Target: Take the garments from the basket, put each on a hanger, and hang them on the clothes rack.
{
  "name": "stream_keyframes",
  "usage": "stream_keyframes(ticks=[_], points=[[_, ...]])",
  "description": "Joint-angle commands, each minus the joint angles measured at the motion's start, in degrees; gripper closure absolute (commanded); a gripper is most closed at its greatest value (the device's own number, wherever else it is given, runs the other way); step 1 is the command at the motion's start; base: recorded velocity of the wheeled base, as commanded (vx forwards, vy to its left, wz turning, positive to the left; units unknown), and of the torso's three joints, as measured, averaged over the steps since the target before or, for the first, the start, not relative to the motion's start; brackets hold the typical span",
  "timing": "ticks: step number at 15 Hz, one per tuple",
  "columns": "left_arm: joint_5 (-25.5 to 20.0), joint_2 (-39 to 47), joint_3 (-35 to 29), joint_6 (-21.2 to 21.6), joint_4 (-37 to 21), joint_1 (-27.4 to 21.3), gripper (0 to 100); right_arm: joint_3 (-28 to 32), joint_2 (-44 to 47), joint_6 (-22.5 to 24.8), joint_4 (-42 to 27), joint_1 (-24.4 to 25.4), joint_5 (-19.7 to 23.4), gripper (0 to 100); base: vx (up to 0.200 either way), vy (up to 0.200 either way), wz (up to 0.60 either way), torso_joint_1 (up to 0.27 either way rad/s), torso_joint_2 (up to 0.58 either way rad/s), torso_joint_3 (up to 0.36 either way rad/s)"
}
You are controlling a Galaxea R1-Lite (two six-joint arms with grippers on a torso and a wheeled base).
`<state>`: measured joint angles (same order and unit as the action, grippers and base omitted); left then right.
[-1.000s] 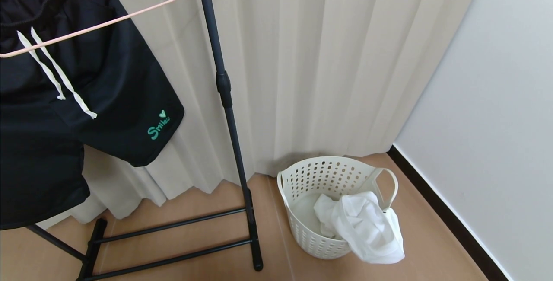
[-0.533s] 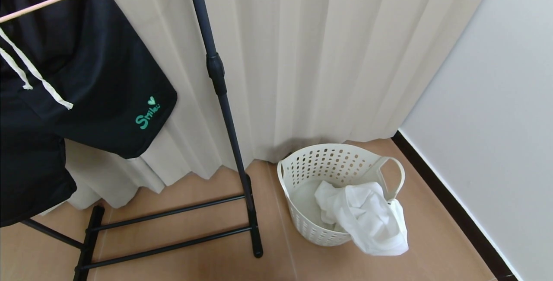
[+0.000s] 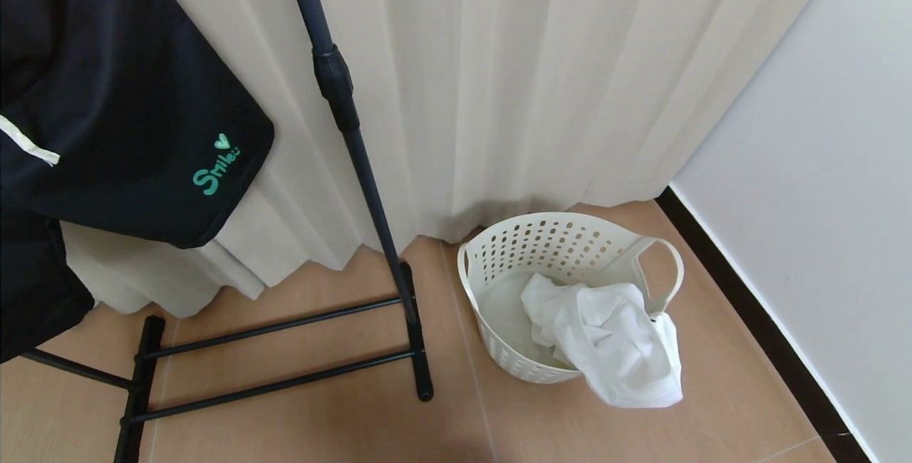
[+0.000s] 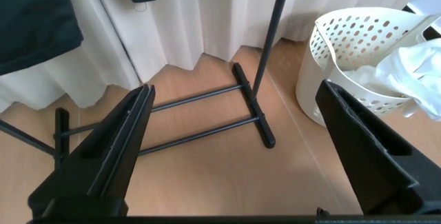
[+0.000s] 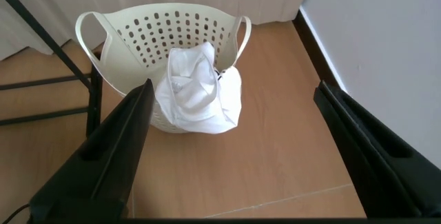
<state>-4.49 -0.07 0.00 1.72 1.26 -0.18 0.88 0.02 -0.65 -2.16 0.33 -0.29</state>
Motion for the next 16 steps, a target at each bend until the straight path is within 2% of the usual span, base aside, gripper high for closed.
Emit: stream_keyframes(ticks=[1,11,13,15,16], points=[[0.00,0.07,0.00,0.04,0.06,0.01,0,0.00,-0.02,0.03,-0.04,0.02,0.03,0,0.000,0.000,0.00,-0.002,0.00,-0.203],[-0.08,0.07,0.00,0.65,0.15,0.09,0,0.09,2.00,0.91,-0.30,0.55,-0.06,0,0.000,0.000,0.00,0.000,0.00,-0.190],[0.44,0.07,0.00,-0.40,0.33,0.09,0,0.18,8.33,3.11,0.14,2.75,1.26,0,0.000,0.000,0.00,0.009,0.00,-0.033],[0.44,0.07,0.00,-0.58,0.33,0.09,0,1.06,21.25,5.48,6.64,8.37,1.79,0,0.000,0.000,0.00,0.000,0.00,0.000],[0.44,0.07,0.00,-0.58,0.33,0.09,0,1.76,31.09,5.92,10.68,12.50,1.61,0,0.000,0.000,0.00,0.000,0.00,0.000]])
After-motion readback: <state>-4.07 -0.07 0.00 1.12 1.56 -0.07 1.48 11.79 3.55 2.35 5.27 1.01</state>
